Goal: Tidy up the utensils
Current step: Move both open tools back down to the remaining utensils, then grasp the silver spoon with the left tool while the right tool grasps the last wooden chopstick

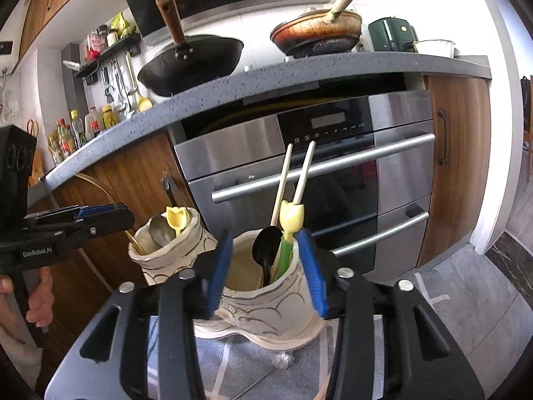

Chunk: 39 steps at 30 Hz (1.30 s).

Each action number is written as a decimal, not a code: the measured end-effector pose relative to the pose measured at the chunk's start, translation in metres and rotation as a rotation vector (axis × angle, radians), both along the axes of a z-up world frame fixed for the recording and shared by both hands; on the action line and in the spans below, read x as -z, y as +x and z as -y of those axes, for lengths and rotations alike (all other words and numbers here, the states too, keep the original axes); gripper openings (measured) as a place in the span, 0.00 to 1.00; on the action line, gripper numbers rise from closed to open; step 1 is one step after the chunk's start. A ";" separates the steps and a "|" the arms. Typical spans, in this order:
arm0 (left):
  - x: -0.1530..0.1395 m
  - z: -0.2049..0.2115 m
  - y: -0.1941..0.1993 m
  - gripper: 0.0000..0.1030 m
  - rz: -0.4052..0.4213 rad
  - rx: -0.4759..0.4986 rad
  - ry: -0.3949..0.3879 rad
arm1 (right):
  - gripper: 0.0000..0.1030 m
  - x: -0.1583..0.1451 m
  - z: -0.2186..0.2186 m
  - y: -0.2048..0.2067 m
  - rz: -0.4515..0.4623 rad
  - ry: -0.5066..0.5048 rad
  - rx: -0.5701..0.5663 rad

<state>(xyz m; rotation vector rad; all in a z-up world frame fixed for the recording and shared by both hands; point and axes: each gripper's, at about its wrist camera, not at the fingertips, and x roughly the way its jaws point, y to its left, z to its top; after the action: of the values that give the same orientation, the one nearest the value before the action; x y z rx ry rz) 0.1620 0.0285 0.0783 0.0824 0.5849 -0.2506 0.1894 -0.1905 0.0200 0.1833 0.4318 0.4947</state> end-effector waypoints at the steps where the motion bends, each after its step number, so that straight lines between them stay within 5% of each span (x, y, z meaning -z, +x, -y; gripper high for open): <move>1: -0.002 -0.001 -0.002 0.61 0.008 -0.006 0.004 | 0.46 -0.002 0.005 -0.004 -0.003 0.006 0.005; 5: -0.009 -0.005 -0.013 0.78 0.033 -0.030 0.005 | 0.58 -0.005 0.022 -0.016 -0.014 0.015 0.032; 13: -0.008 -0.021 -0.047 0.90 0.046 -0.078 -0.005 | 0.77 0.010 0.056 -0.039 -0.093 -0.047 0.095; 26: 0.088 0.013 -0.075 0.92 -0.136 -0.045 0.022 | 0.81 0.084 0.035 -0.033 -0.369 -0.240 0.095; 30: 0.114 0.033 -0.074 0.92 -0.160 -0.021 0.074 | 0.72 0.093 0.018 -0.030 -0.385 -0.302 0.082; 39: 0.131 0.050 -0.064 0.92 -0.171 0.003 0.107 | 0.32 0.108 -0.002 -0.012 -0.446 -0.366 0.081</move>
<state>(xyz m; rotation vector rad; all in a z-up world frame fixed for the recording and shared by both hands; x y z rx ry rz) 0.0975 -0.0212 -0.0525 0.1663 0.7688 -0.2305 0.1774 -0.1882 -0.0881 -0.0459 0.9374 0.2851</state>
